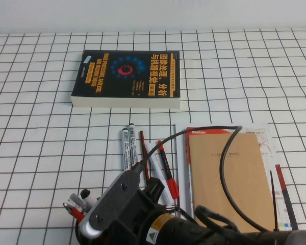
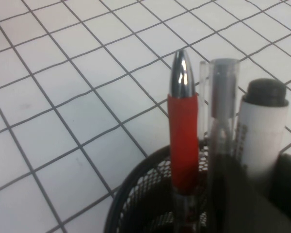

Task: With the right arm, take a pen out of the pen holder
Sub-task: 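Take a marker out of the pen holder and lay it on the table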

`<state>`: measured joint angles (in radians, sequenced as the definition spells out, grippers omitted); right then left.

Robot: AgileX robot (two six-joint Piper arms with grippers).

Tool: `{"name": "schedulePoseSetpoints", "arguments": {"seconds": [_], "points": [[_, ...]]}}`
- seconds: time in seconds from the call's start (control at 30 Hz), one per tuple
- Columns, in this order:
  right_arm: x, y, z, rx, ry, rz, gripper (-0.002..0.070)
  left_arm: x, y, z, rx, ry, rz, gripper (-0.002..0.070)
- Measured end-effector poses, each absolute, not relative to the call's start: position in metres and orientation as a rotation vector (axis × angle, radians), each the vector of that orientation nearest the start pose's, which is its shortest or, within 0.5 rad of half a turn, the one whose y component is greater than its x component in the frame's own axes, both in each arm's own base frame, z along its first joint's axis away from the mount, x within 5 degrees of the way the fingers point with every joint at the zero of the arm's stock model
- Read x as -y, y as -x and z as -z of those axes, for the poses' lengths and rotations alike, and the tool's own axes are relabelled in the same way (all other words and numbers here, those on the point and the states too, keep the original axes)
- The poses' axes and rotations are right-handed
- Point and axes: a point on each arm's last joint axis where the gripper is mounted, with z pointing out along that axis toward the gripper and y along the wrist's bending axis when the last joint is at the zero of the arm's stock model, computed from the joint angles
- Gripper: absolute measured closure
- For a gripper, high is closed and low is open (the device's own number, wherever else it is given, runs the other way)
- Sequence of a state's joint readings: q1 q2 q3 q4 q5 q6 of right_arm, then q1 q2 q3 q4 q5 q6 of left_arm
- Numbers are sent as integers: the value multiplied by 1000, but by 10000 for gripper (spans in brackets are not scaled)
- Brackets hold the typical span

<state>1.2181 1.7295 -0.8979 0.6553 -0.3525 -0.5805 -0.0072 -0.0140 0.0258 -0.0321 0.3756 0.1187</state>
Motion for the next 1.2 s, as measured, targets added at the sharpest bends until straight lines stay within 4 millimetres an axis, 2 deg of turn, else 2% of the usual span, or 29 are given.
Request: {"name": "schedulePoseSetpoints", "arguments": {"seconds": [0.2, 0.57, 0.8, 0.9, 1.03, 1.2], "points": [[-331, -141, -209, -1790, 1030, -593, 549, 1, -52, -171, -1868, -98, -45, 680], [-313, -134, -265, -1663, 976, -653, 549, 1, -52, -171, -1868, -98, -45, 680], [-293, -137, -302, -1610, 919, -656, 549, 1, -52, -171, -1868, -98, -45, 680], [-283, -153, -322, -1630, 887, -681, 549, 1, -52, -171, -1868, -98, -45, 680], [-265, -186, -341, -1706, 779, -719, 549, 1, -52, -171, -1868, -98, -45, 680], [-246, -222, -354, -1853, 635, -783, 549, 1, -52, -171, -1868, -98, -45, 680]]}}
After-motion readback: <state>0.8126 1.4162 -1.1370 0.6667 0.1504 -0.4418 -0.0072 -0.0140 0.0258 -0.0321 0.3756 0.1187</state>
